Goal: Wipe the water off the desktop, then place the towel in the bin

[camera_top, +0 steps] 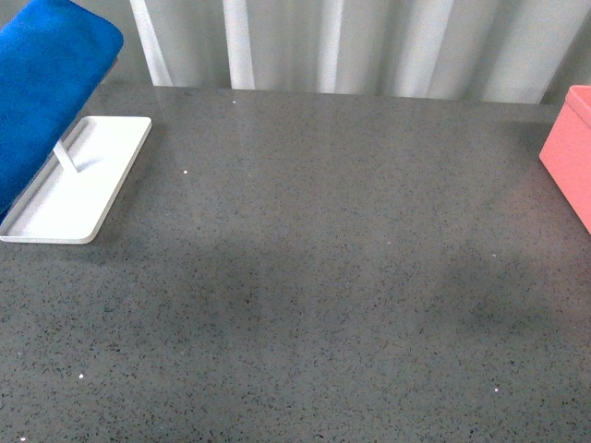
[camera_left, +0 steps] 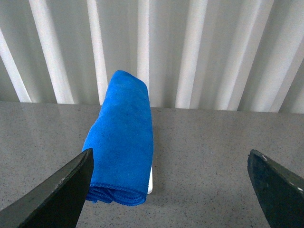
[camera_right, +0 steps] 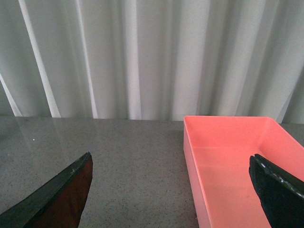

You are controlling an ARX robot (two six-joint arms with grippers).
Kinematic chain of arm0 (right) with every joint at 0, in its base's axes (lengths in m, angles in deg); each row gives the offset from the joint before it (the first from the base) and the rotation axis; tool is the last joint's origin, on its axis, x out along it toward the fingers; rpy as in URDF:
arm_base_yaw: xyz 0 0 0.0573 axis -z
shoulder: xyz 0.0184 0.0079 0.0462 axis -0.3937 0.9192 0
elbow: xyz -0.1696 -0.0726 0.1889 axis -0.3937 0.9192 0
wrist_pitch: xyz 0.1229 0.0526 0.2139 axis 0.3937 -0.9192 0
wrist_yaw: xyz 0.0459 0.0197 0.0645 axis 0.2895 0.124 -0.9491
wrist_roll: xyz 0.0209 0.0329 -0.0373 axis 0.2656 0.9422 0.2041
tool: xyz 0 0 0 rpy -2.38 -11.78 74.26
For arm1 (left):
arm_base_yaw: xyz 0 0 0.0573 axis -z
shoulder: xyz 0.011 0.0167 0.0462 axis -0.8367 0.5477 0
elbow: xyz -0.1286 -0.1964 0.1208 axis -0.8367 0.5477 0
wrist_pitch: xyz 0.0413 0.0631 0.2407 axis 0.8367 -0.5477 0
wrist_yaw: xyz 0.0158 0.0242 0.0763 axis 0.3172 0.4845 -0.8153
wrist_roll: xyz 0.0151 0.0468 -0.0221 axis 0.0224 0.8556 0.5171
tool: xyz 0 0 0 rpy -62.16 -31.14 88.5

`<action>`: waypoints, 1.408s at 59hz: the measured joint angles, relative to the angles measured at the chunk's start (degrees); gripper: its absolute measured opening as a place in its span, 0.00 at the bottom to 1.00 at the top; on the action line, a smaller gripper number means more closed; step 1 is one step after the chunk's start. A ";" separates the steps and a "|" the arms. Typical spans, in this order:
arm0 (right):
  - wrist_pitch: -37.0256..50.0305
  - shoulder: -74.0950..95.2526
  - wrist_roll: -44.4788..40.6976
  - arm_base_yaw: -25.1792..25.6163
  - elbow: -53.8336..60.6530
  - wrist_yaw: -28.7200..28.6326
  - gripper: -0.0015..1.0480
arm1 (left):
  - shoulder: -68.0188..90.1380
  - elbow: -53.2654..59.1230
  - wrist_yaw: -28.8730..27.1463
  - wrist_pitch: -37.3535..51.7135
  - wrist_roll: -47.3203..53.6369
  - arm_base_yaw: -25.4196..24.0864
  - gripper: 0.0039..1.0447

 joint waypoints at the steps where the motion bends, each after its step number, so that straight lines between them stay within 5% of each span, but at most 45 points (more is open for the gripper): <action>1: 0.00 0.00 0.00 0.00 0.00 0.00 0.93 | 0.00 0.00 0.00 0.00 0.00 0.00 0.94; 25: 0.00 0.00 0.00 0.00 0.00 0.00 0.93 | 0.09 -0.02 -0.22 -0.09 0.00 0.04 0.94; 33: 0.00 0.00 0.00 0.00 0.00 0.00 0.93 | 12.33 -8.04 -12.63 -19.39 -2.78 4.81 0.94; 39: 0.00 0.00 0.00 0.00 0.00 -0.02 0.93 | 19.21 -10.32 -10.47 -16.98 -2.75 4.31 0.94; 55: 0.00 0.00 0.00 0.00 0.00 0.00 0.93 | 50.97 -28.28 -1.38 6.25 4.22 -3.06 0.94; 66: 0.00 0.00 0.00 0.00 0.00 -0.02 0.93 | 73.24 -45.86 2.97 1.62 9.57 -3.65 0.94; 83: 0.00 0.00 0.00 0.00 0.00 -0.02 0.93 | 98.82 -72.81 2.05 -14.67 16.09 -3.56 0.94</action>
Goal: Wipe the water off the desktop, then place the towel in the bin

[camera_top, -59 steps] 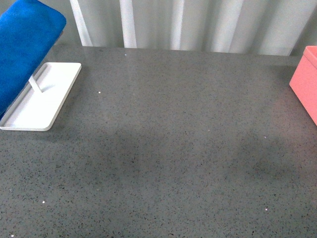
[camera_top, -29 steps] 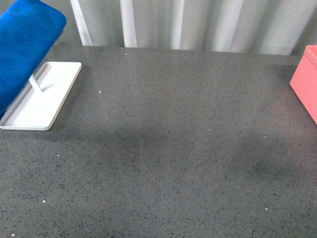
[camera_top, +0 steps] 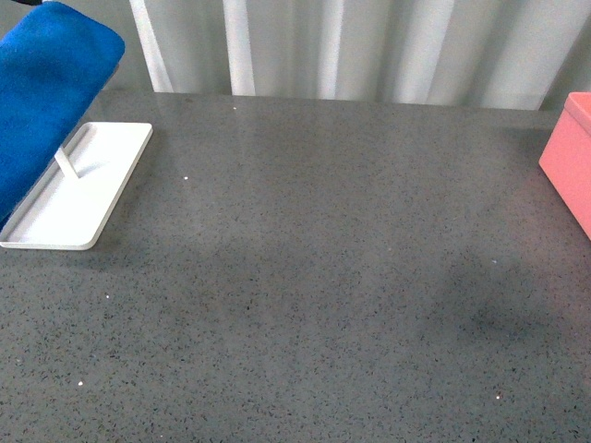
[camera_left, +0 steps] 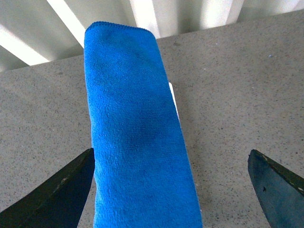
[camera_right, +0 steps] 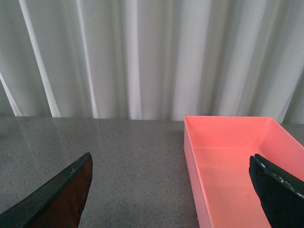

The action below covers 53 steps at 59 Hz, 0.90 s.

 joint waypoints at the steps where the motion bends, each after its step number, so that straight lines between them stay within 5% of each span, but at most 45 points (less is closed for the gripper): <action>1: 0.00 0.00 0.00 0.00 0.00 0.00 0.93 | 0.96 -1.01 -0.11 -0.59 0.09 0.04 0.94; 21: 0.00 0.00 0.00 0.00 0.00 0.00 0.93 | 12.44 -10.75 -3.87 -5.60 0.31 0.74 0.94; 34: 0.00 0.00 0.00 0.00 0.00 0.00 0.93 | 16.04 -12.31 -10.21 -0.44 -0.44 -0.55 0.94; 53: 0.00 0.00 0.00 0.00 0.00 0.00 0.93 | 17.09 -12.31 -9.94 -1.01 -1.16 -1.70 0.94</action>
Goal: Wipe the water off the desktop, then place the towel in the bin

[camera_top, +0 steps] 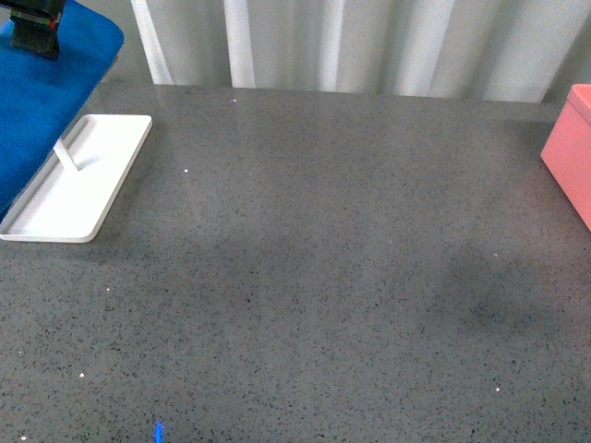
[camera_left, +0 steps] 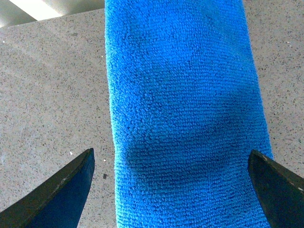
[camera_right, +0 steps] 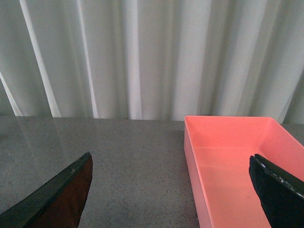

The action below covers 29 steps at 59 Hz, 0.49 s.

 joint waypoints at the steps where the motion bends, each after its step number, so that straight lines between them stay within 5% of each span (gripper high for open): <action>1: 0.00 0.00 0.00 0.00 0.00 0.00 0.93 | 0.02 0.00 0.00 -0.04 0.00 0.00 0.94; 29: 0.00 0.00 0.00 0.00 0.00 0.00 0.93 | 1.18 2.64 -0.20 2.23 0.31 0.00 0.94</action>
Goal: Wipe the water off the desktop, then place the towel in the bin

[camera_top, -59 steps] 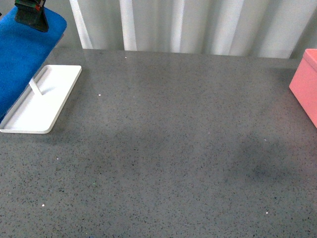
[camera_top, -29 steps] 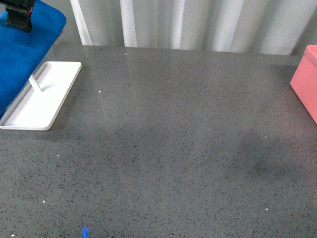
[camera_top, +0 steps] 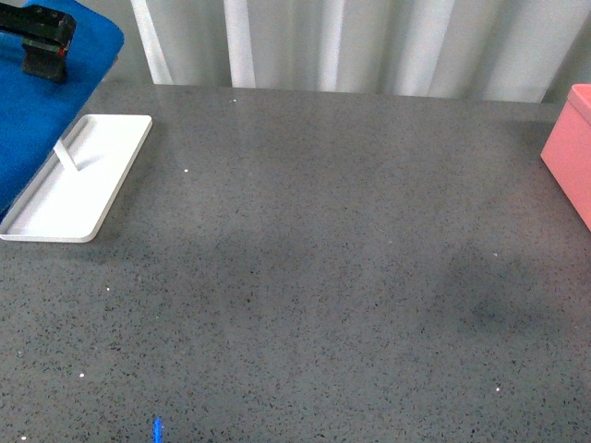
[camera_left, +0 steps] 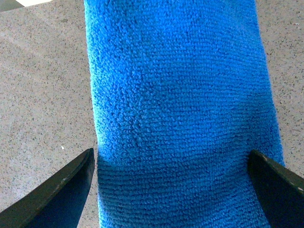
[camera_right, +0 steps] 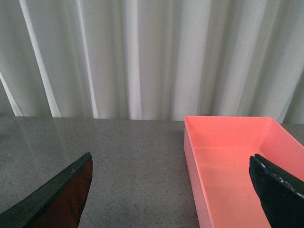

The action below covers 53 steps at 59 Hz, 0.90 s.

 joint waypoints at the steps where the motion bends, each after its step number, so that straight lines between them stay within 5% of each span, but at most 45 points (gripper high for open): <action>1: 0.00 0.00 0.00 0.00 0.00 0.00 0.93 | 0.00 0.09 0.09 0.04 0.00 0.00 0.94; 9: 0.00 0.00 0.00 0.00 0.00 0.00 0.93 | 0.00 0.96 0.13 0.44 0.07 0.00 0.93; 21: 0.00 0.00 0.00 0.00 0.00 0.00 0.93 | -0.11 1.22 0.42 0.46 0.31 -0.09 0.54; 39: 0.00 0.00 0.00 0.00 0.00 0.00 0.93 | -2.25 1.25 0.76 -0.55 1.29 -0.52 0.09; 53: 0.00 0.00 0.00 0.00 0.00 0.00 0.93 | -4.13 0.31 0.79 -1.70 1.97 -1.16 0.05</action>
